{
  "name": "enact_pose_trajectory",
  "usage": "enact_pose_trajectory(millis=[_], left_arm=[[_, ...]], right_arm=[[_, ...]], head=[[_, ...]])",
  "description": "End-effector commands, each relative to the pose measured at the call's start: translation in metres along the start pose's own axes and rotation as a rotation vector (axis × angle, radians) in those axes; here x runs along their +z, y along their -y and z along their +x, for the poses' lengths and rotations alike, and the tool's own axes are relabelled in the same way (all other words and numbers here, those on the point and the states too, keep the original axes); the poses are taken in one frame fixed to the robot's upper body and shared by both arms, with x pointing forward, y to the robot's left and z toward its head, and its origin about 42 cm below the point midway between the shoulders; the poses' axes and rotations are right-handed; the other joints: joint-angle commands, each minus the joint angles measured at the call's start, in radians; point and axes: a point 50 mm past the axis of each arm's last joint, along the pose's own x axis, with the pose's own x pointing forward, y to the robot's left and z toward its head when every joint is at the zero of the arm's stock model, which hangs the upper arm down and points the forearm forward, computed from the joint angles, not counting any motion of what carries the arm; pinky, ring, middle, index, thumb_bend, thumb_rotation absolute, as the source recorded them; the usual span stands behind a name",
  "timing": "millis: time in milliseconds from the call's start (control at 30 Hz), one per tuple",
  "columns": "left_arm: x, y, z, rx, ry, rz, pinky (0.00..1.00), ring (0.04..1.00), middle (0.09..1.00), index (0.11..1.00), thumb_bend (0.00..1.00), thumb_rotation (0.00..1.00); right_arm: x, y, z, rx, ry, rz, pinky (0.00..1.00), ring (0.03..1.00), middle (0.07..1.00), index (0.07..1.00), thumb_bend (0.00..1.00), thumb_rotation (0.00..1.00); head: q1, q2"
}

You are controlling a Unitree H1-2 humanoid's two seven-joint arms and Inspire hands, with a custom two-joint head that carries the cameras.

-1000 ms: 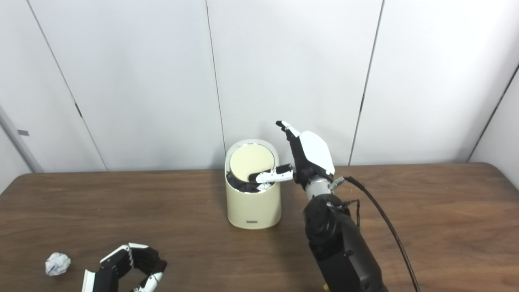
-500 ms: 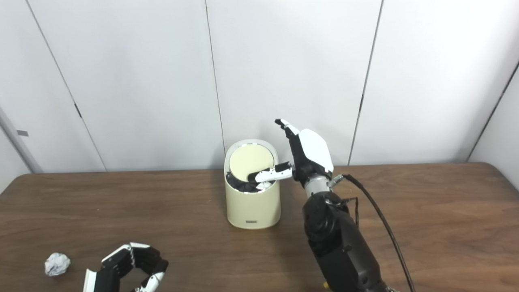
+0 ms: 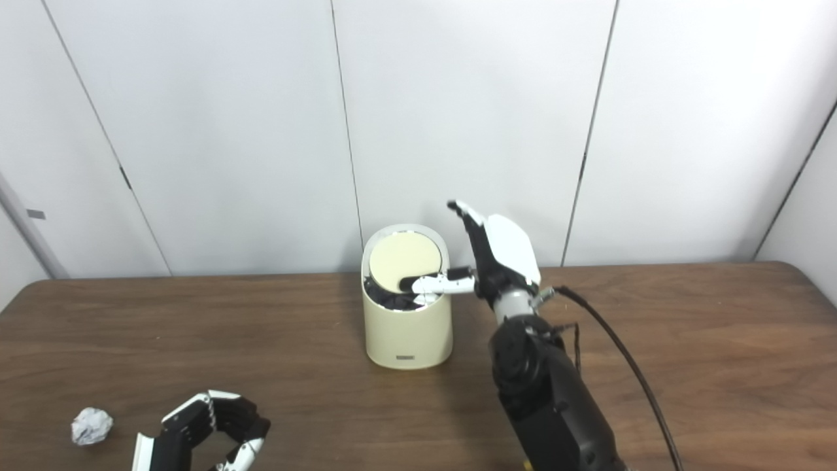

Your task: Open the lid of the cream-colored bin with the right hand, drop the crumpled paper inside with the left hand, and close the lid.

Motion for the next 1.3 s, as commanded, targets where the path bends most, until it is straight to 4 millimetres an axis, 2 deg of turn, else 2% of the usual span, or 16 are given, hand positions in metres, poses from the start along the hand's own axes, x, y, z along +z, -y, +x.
enact_pose_trajectory(millis=[0, 233, 467, 733, 933, 1267], left_arm=[[0.006, -0.004, -0.001, 0.013, 0.032, -0.004, 0.39, 0.451, 0.485, 0.483, 0.48, 0.06], [0.007, -0.004, 0.000, 0.010, 0.033, 0.002, 0.39, 0.449, 0.482, 0.483, 0.48, 0.06], [0.006, -0.004, -0.001, 0.012, 0.023, -0.020, 0.39, 0.449, 0.482, 0.483, 0.48, 0.06], [0.004, -0.006, -0.002, 0.007, 0.026, -0.014, 0.39, 0.450, 0.484, 0.484, 0.48, 0.06], [0.003, -0.008, -0.001, 0.008, 0.028, -0.017, 0.39, 0.448, 0.483, 0.483, 0.48, 0.06], [0.001, -0.010, 0.000, 0.008, 0.024, -0.023, 0.39, 0.448, 0.479, 0.483, 0.48, 0.06]], right_arm=[[0.021, 0.021, 0.007, -0.064, 0.062, 0.020, 0.66, 0.818, 0.876, 0.883, 0.90, 0.72], [0.016, 0.022, 0.003, -0.061, 0.066, 0.027, 0.67, 0.814, 0.873, 0.880, 0.89, 0.82], [0.013, 0.025, -0.002, -0.055, 0.077, 0.045, 0.67, 0.815, 0.872, 0.881, 0.87, 0.84], [0.003, 0.031, -0.014, -0.055, 0.098, 0.089, 0.62, 0.783, 0.859, 0.879, 0.93, 0.91], [-0.012, 0.045, -0.034, -0.065, 0.127, 0.198, 0.69, 0.827, 0.881, 0.887, 1.00, 0.93], [-0.023, 0.071, -0.076, -0.200, 0.325, 0.348, 0.74, 0.835, 0.853, 0.855, 0.92, 0.88]], head=[[-0.003, 0.000], [-0.005, -0.001], [-0.005, -0.002], [-0.005, -0.005], [-0.013, -0.009], [-0.014, -0.011]])
